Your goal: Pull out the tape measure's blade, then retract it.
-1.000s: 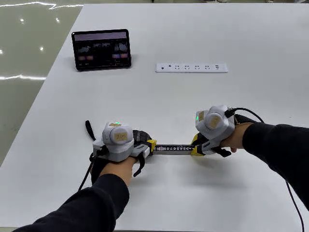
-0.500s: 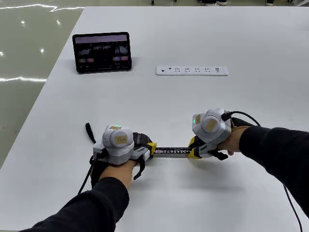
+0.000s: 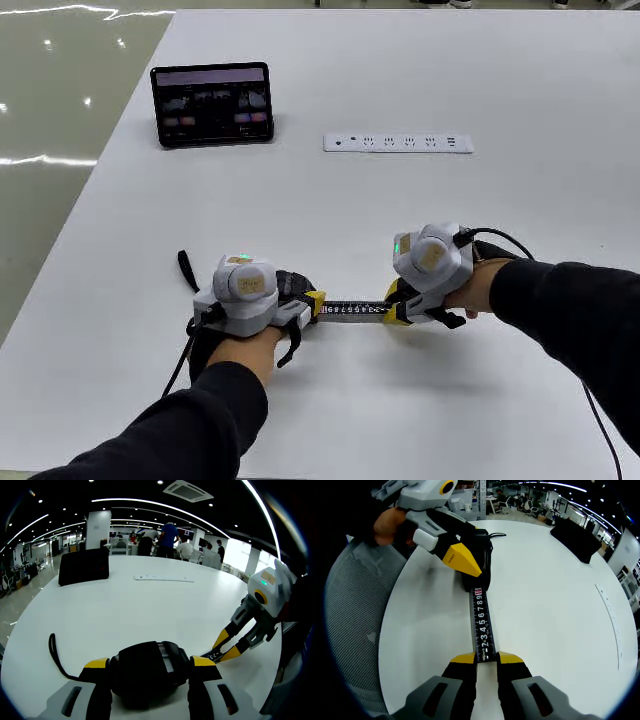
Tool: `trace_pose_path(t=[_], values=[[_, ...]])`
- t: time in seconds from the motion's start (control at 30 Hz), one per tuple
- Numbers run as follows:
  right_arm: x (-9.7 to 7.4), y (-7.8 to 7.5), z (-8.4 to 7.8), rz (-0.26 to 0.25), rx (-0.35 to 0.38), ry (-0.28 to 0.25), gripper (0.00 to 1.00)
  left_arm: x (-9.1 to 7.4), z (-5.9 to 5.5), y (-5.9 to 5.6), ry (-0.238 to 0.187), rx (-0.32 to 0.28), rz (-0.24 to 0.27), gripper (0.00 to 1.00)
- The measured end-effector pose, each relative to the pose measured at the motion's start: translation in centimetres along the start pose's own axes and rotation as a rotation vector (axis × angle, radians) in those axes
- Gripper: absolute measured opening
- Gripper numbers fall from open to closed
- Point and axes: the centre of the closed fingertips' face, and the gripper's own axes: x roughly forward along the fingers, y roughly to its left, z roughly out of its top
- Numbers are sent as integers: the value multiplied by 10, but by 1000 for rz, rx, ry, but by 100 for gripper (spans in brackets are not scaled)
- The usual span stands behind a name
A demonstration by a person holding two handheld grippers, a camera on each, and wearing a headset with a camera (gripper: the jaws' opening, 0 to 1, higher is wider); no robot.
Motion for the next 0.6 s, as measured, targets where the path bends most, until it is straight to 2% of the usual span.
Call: trace_pose_path(t=[0.6], values=[[11, 3, 15, -7, 0, -31, 11, 0, 0, 0, 0, -4, -4, 57]])
